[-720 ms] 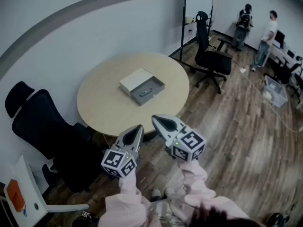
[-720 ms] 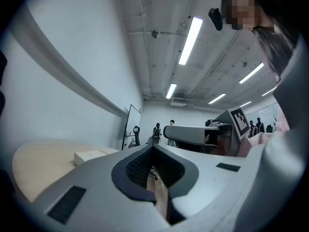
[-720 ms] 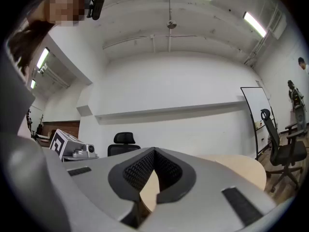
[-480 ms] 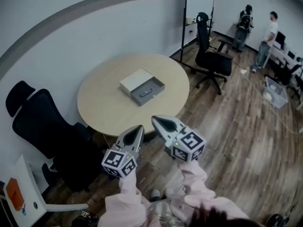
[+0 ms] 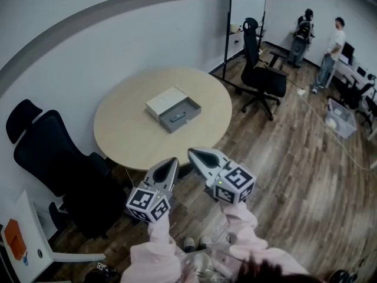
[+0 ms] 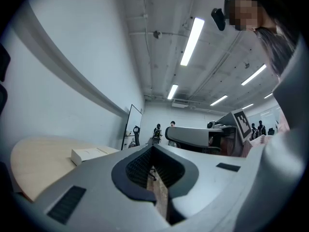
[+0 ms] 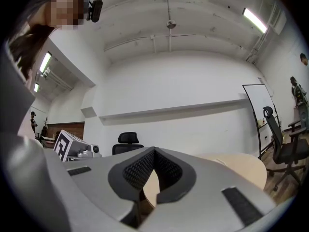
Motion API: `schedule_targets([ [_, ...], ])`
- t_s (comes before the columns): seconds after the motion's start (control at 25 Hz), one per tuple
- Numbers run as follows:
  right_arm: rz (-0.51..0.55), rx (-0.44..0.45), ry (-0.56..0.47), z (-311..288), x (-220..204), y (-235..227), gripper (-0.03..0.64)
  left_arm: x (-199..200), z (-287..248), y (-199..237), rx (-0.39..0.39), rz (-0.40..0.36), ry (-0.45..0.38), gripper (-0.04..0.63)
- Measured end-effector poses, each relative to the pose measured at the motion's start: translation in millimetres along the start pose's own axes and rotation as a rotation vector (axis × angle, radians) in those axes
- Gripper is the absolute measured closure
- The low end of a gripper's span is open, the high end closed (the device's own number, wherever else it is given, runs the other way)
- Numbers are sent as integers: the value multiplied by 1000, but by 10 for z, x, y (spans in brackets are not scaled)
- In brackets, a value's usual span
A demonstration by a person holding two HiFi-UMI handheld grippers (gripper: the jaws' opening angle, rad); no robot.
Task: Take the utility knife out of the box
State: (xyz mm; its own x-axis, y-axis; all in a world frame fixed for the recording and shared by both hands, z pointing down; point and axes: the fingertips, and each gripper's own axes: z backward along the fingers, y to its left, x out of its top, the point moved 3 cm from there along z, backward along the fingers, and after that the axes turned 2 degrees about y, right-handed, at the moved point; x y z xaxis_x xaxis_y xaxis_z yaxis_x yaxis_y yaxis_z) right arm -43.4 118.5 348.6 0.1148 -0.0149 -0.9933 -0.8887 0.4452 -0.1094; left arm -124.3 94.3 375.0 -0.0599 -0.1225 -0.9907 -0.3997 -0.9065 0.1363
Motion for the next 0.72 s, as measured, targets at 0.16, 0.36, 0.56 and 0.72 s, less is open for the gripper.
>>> schedule_targets([
  [0.16, 7, -3, 7, 103, -19, -40, 617, -4, -36, -88, 15, -2, -6, 595],
  [0.36, -18, 19, -9, 219, 27, -87, 617, -55, -60, -216, 32, 9, -9, 595],
  [0.56, -42, 30, -10, 235, -16, -127, 617, -90, -52, -214, 40, 22, -3, 595],
  [0.72, -69, 22, 2, 188, -59, -217, 617, -79, -128, -162, 43, 20, 5, 595],
])
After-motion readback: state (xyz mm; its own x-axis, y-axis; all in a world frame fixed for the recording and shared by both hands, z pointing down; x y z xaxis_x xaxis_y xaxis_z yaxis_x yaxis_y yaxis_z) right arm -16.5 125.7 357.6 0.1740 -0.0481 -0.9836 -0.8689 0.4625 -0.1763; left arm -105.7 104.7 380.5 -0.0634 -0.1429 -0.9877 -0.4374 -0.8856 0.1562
